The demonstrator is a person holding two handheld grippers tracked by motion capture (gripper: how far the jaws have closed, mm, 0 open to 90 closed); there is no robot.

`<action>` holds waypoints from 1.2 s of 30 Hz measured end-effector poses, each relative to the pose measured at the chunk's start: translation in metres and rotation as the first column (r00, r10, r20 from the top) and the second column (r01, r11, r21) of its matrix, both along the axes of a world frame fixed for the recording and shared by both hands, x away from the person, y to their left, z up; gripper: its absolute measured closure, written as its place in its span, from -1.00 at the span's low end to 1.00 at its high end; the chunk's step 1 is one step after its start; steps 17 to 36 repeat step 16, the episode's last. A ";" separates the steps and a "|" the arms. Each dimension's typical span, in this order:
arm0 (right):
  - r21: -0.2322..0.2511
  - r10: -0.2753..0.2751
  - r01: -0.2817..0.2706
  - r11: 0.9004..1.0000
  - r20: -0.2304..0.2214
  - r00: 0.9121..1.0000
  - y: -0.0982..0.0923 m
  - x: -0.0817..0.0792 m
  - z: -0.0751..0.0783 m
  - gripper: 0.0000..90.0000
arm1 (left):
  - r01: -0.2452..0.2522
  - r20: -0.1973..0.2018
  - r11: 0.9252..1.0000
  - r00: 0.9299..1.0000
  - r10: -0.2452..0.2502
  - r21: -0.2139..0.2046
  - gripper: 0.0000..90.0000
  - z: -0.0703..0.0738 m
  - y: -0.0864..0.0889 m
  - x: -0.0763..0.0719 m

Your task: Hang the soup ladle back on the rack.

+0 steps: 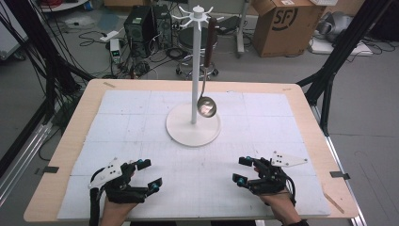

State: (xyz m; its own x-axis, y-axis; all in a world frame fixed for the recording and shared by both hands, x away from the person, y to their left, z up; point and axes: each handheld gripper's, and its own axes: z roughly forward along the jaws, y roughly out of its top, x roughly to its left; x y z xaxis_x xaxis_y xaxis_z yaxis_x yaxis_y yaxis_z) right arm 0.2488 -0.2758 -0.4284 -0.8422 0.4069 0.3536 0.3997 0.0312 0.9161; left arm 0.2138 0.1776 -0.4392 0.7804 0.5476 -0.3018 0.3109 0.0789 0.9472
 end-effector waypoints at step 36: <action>0.001 -0.039 0.039 0.999 -0.014 0.999 0.001 0.002 -0.001 -0.68 | -0.009 -0.007 1.000 1.000 0.009 0.015 -0.84 -0.002 -0.001 0.002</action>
